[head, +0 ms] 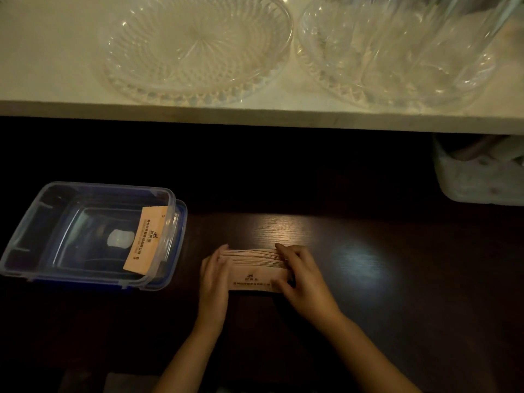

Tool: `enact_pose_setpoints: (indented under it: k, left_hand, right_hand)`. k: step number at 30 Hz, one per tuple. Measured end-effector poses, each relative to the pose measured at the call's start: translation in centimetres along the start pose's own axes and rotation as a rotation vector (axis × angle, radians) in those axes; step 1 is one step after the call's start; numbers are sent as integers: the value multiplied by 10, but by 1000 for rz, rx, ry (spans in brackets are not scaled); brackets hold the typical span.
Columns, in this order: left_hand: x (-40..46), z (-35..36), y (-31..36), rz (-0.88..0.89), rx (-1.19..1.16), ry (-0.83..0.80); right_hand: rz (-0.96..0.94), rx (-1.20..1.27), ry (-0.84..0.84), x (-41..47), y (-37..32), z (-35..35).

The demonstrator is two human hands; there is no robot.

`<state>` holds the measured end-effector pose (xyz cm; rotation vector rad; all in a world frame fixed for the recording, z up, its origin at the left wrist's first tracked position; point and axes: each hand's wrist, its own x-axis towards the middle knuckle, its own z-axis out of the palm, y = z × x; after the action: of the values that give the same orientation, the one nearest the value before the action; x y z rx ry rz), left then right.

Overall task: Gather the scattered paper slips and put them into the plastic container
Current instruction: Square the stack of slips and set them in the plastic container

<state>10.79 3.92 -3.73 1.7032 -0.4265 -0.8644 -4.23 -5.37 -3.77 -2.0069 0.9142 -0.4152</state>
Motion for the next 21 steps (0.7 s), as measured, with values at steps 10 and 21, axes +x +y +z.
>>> enact_pose_setpoints:
  k: [10, 21]
  left_hand:
    - [-9, 30, 13, 63, -221, 144]
    - [-8, 40, -7, 67, -240, 196]
  right_hand:
    - [-157, -92, 183, -25, -2, -12]
    - [82, -41, 182, -40, 1, 38]
